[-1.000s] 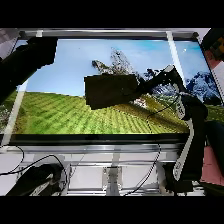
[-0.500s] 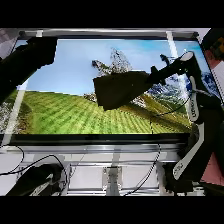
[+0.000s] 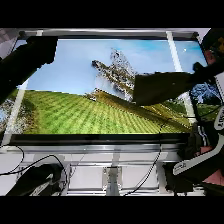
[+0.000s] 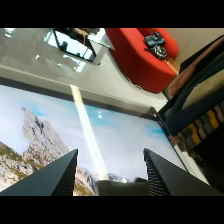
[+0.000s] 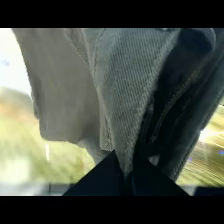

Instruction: Fold the clothes and pants, and hang the long-sleeved shirts on hangers.

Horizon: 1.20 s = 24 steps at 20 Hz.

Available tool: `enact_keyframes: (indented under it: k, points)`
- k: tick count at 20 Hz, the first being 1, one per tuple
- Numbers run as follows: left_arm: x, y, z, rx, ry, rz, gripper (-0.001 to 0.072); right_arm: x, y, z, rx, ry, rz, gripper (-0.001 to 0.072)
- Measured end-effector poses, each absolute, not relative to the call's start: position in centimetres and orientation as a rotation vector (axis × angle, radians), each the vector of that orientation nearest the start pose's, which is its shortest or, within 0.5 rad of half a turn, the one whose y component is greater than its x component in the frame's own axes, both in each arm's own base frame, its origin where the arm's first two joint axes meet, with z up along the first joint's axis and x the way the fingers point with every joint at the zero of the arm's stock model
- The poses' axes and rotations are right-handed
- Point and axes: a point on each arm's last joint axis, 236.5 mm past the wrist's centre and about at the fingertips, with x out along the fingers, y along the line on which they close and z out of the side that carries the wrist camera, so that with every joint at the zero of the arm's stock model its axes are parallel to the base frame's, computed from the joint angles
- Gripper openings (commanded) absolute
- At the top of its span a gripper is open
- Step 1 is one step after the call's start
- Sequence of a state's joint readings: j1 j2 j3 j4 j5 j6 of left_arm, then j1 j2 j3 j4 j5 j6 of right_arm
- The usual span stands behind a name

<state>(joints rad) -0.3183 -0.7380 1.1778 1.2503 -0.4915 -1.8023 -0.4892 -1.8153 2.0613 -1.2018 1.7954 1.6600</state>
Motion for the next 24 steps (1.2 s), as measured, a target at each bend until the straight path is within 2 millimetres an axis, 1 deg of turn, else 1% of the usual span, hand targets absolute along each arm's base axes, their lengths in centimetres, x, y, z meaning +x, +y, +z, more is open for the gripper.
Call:
enact_keyframes:
  k: [3,6,9,11,12,14,15,16,17,24]
  points:
    - [35.0,-15.3,36.0,-0.507,0.15,-0.451,0.0478,39.0,-20.3,7.8,0.719,1.393,-0.313,0.0027]
    - [34.9,-15.3,36.1,-0.51,0.151,-0.452,0.0478,34.7,-25.9,8.8,0.768,1.357,-0.498,0.0027]
    - [34.9,-15.3,36.1,-0.51,0.151,-0.452,0.0478,30.1,-30.5,9.6,0.799,1.324,-0.667,0.0027]
    - [34.9,-15.3,36.1,-0.51,0.151,-0.452,0.0478,27.5,-32.7,10.1,0.818,1.306,-0.754,0.0028]
    - [34.9,-15.3,36.1,-0.51,0.151,-0.452,0.0478,26.4,-33.5,10.2,0.827,1.298,-0.787,0.0029]
    - [34.9,-15.3,36.1,-0.51,0.151,-0.452,0.0478,25.0,-34.5,10.4,0.839,1.29,-0.831,0.0043]
    - [34.9,-15.3,36.1,-0.51,0.151,-0.452,0.0478,24.6,-34.7,10.5,0.845,1.287,-0.842,0.0202]
    - [34.9,-15.3,36.1,-0.51,0.151,-0.452,0.0478,24.3,-34.9,10.5,0.848,1.285,-0.851,0.0435]
    - [34.9,-15.3,36.1,-0.51,0.151,-0.452,0.0478,24.1,-35.1,10.6,0.849,1.28,-0.858,0.0543]
    - [34.9,-15.3,36.1,-0.51,0.151,-0.452,0.0478,23.5,-35.3,11.3,0.849,1.263,-0.881,0.0537]
